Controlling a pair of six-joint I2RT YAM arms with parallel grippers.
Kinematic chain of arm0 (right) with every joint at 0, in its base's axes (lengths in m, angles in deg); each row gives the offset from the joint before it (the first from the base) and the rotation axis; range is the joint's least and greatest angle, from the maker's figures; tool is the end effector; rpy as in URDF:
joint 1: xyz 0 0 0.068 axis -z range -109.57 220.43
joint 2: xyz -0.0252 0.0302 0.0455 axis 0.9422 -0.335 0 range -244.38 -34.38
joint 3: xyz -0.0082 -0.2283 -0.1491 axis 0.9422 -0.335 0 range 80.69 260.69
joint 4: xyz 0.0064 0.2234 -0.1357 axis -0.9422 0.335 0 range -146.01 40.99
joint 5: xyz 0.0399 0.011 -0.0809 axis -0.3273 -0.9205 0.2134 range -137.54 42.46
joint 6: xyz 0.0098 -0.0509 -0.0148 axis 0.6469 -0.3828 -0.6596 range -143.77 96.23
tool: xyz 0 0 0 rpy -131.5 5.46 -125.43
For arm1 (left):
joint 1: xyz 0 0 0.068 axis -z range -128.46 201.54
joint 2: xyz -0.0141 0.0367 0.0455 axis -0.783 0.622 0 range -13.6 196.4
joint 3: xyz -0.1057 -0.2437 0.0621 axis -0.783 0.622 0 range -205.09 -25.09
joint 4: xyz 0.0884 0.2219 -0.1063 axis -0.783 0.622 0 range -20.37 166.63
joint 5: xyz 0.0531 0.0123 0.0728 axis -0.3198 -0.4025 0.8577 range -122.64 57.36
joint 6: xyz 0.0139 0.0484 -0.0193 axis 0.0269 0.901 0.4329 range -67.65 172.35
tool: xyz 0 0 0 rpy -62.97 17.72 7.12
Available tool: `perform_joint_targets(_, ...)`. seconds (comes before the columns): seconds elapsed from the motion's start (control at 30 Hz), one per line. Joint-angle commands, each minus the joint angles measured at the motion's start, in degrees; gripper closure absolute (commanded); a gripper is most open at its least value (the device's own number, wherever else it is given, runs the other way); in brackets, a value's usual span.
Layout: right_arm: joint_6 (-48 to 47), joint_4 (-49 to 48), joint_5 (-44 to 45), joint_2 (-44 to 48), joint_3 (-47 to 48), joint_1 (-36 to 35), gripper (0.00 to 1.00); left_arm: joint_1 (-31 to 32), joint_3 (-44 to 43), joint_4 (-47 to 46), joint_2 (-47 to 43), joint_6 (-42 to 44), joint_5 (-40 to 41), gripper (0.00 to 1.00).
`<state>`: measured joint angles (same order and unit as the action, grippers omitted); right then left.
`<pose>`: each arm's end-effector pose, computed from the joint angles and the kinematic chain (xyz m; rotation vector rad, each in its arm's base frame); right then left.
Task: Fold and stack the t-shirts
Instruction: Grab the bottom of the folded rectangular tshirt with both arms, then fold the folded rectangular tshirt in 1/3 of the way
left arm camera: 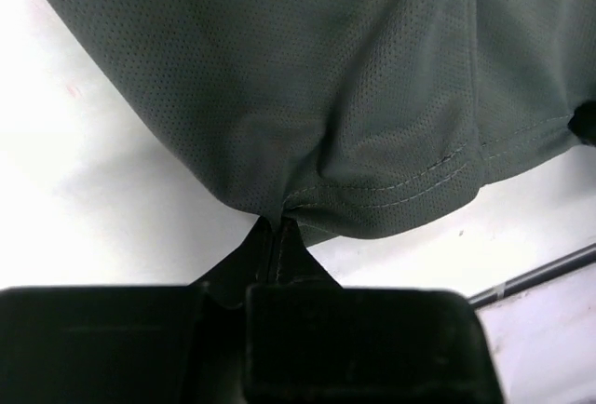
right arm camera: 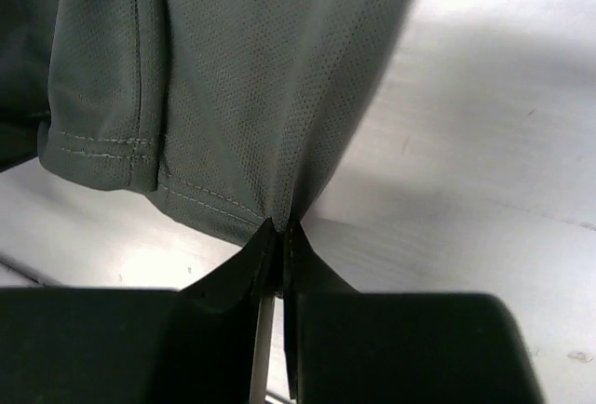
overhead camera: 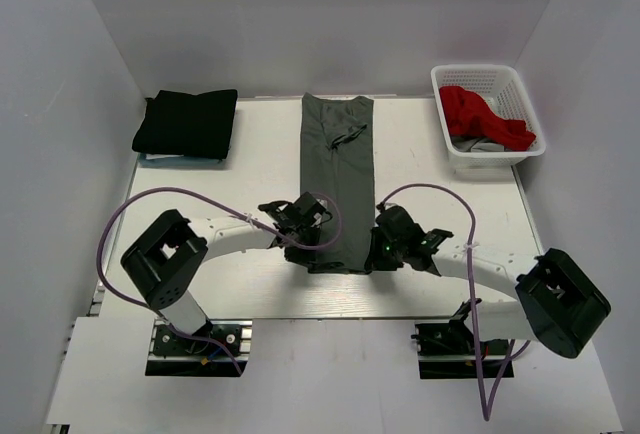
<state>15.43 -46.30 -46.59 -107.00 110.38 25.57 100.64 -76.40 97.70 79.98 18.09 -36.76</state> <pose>0.1619 0.1603 0.1554 -0.1207 2.5855 0.5701 0.1912 -0.2247 0.1534 0.3931 2.8775 -0.4126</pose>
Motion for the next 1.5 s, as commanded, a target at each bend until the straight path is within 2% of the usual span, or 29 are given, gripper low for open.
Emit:
perform_joint_targets(0.0, -2.1, 1.88, -4.99, 2.74, -1.65, -0.4, 0.92, 2.14, 1.3, 9.27, -0.85, -3.34, 0.61, 1.0)
perform_joint_targets(0.13, -2.11, 5.65, -8.76, 9.14, -3.41, -0.4, 0.94, 4.33, 1.91, 14.81, -5.41, -7.38, 1.21, 1.0)
perform_joint_targets(0.27, -3.69, 6.89, -11.14, 12.58, -3.24, -0.49, 0.94, 5.39, 0.16, 15.86, -7.62, -8.89, -1.24, 1.0)
perform_joint_targets(0.53, -5.97, 8.57, -6.58, 10.84, 1.94, -0.14, 0.94, 5.39, -8.1, 19.29, -6.58, -8.89, 3.24, 1.0)
perform_joint_targets(0.67, -6.59, 8.83, -4.56, 9.34, 6.16, -0.14, 0.94, 5.39, -13.9, 23.25, -4.2, -8.89, 9.73, 1.0)
perform_joint_targets(0.7, -6.42, 9.7, 1.1, 9.16, 6.69, -0.05, 0.94, 4.09, -15.3, 23.25, -4.2, -8.89, 11.05, 1.0)
perform_joint_targets(0.8, -5.36, 9.54, 9.11, 7.59, 9.68, 0.13, 0.94, 4.07, -17.76, 23.25, -4.2, -11.61, 18.41, 1.0)
perform_joint_targets(0.9, -5.19, 7.96, 13.0, 5.74, 13.88, 0.39, 0.94, 3.02, -20.84, 22.2, -3.67, -12.23, 23.61, 1.0)
perform_joint_targets(1.2, -9.05, 2.95, 22.08, -3.83, 24.52, 3.46, 0.93, -2.87, -33.49, 24.48, 4.94, -11.71, 32.49, 1.0)
perform_joint_targets(1.3, -11.15, 0.48, 21.81, -7.6, 27.77, 4.69, 0.91, -5.24, -37.19, 22.56, 7.75, -9.0, 33.04, 1.0)
perform_joint_targets(1.47, -10.28, 1.63, 21.12, -15.17, 35.6, 8.03, 0.91, -9.28, -42.46, 20.26, 13.37, -5.65, 29.62, 1.0)
